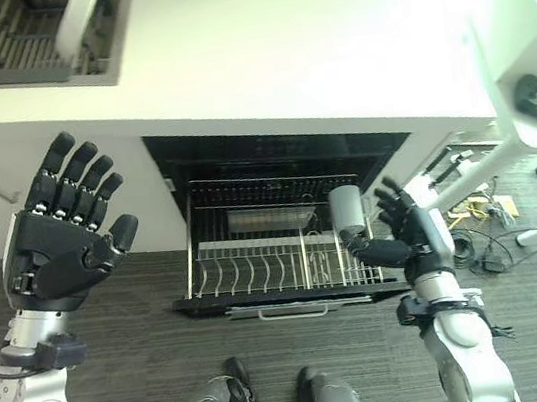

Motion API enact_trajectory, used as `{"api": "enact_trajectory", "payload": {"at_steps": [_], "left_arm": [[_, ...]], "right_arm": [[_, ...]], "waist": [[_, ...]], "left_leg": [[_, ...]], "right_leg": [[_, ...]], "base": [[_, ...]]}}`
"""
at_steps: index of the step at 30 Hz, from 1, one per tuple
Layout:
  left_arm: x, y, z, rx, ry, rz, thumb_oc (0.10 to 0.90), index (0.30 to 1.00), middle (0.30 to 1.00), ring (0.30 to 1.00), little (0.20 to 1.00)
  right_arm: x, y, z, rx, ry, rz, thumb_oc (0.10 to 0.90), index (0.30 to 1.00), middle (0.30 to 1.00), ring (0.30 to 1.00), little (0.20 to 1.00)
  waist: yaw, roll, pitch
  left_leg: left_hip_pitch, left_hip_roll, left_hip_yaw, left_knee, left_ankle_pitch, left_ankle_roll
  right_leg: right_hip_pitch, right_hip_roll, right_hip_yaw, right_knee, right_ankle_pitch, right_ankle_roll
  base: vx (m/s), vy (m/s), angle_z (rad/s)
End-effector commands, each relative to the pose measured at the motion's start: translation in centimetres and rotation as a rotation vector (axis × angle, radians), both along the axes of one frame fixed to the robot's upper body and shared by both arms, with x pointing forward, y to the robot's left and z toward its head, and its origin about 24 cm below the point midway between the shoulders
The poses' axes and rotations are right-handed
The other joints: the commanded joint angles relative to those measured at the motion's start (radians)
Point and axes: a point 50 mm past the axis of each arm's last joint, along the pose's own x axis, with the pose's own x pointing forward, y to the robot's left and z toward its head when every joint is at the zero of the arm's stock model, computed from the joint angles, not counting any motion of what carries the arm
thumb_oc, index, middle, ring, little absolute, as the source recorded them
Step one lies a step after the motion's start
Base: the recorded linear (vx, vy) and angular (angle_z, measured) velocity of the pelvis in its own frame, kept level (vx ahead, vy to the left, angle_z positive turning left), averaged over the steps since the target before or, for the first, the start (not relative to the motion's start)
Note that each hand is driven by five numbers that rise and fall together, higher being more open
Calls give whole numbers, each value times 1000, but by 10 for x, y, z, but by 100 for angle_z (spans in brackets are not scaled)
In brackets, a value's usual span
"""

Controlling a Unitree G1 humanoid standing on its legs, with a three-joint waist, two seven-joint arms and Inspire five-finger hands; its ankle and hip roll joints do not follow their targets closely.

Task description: Place the dishes in the dishwasher.

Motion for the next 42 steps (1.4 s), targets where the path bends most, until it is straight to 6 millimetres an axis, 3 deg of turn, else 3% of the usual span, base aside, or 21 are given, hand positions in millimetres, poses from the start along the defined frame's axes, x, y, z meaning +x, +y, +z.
{"api": "enact_trajectory", "payload": {"at_steps": [1,8,10,13,14,18,19,24,26,28,31,33,35,36,38,39,40,42], "left_arm": [[-5,-16,33,20,-208,-108,800,900,900,900,900],[-10,-24,22,-4,-155,-161,800,900,900,900,900],[-11,-23,21,-6,-147,-161,800,900,900,900,900],[-17,-22,18,-21,-129,-154,800,900,900,900,900],[-18,-22,17,-21,-128,-154,800,900,900,900,900],[-19,-23,13,-16,-127,-181,800,900,900,900,900],[-19,-23,13,-15,-129,-183,800,900,900,900,900],[-20,-18,19,6,-160,-191,800,900,900,900,900],[-17,-19,27,49,-180,-204,800,900,900,900,900],[-15,-20,30,72,-184,-220,800,900,900,900,900],[-15,-17,38,133,-198,-211,800,900,900,900,900],[-16,-16,45,185,-218,-188,800,900,900,900,900],[-16,-16,51,228,-238,-157,800,900,900,900,900],[-17,-18,54,279,-266,-117,800,900,900,900,900],[-18,-20,59,325,-300,-93,800,900,900,900,900],[-18,-22,60,331,-306,-90,800,900,900,900,900],[-18,-25,62,355,-333,-86,800,900,900,900,900],[-18,-28,61,378,-349,-78,800,900,900,900,900]], "right_arm": [[-3,-9,52,-87,-281,28,800,900,900,900,900],[-10,-11,63,-135,-329,3,800,900,900,900,900],[-6,-10,68,-135,-336,7,800,900,900,900,900],[-4,-3,75,-169,-344,55,800,900,900,900,900],[-5,-3,75,-170,-343,55,800,900,900,900,900],[-6,-10,82,-216,-339,41,800,900,900,900,900],[-6,-10,82,-218,-339,40,800,900,900,900,900],[-3,-11,90,-239,-351,25,800,900,900,900,900],[-6,-13,88,-212,-365,7,800,900,900,900,900],[-14,-15,82,-175,-366,-6,800,900,900,900,900],[-21,-14,72,-118,-346,-4,800,900,900,900,900],[-17,-6,67,-109,-337,17,800,900,900,900,900],[-10,1,66,-92,-341,42,800,900,900,900,900],[-3,8,67,-88,-343,64,800,900,900,900,900],[-2,8,71,-94,-345,73,800,900,900,900,900],[-3,7,71,-96,-345,72,800,900,900,900,900],[-5,3,74,-99,-356,69,800,900,900,900,900],[-8,-1,75,-107,-375,65,800,900,900,900,900]], "waist": [[-15,20,-96],[-20,20,-113],[-18,25,-106],[-21,49,-134],[-21,50,-138],[-40,83,-169],[-40,87,-170],[-38,105,-185],[-46,94,-185],[-39,74,-181],[-21,42,-179],[4,37,-176],[31,44,-179],[41,46,-183],[38,46,-187],[36,46,-189],[31,36,-190],[27,26,-189]], "left_leg": [[86,-9,-166,-40,-93,-61],[158,-24,-118,-40,-72,-89],[165,3,-126,-40,-65,-103],[121,116,-204,-40,-6,-167],[117,119,-206,-40,-4,-169],[34,259,-257,-40,51,-226],[33,261,-262,-40,50,-228],[69,223,-273,-40,-3,-224],[97,199,-221,-40,-17,-209],[112,147,-218,-40,-36,-179],[122,68,-213,-40,-65,-134],[133,37,-200,-40,-84,-106],[140,33,-184,-40,-98,-95],[141,29,-174,-40,-106,-82],[134,16,-193,-40,-109,-68],[131,13,-200,-40,-109,-66],[124,-5,-222,-40,-107,-57],[124,-16,-231,-40,-106,-55]], "right_leg": [[35,-30,-60,-118,38,9],[74,-79,-77,-118,13,-30],[86,-85,-72,-118,17,-33],[83,-89,-34,-118,10,-33],[81,-89,-34,-118,10,-33],[80,-120,-19,-118,-19,-35],[80,-123,-18,-118,-19,-33],[78,-198,6,-118,-5,30],[90,-256,10,-118,27,86],[103,-307,9,-118,67,101],[107,-382,2,-118,201,120],[107,-418,-36,-118,291,127],[131,-408,-98,-118,281,121],[132,-353,-128,-118,250,113],[122,-240,-110,-118,155,84],[120,-221,-104,-118,142,77],[108,-160,-89,-118,104,60],[95,-137,-91,-118,91,51]], "base": [[98,-111,-8],[107,-136,11],[91,35,-5],[94,191,-22],[79,224,-30],[107,366,-29],[113,513,-33],[92,488,-16],[91,620,-14],[102,516,3],[86,457,16],[70,457,-10],[33,358,-37],[-1,316,-40],[6,198,-66],[7,99,-39],[-2,40,5],[-19,-4,62]]}}
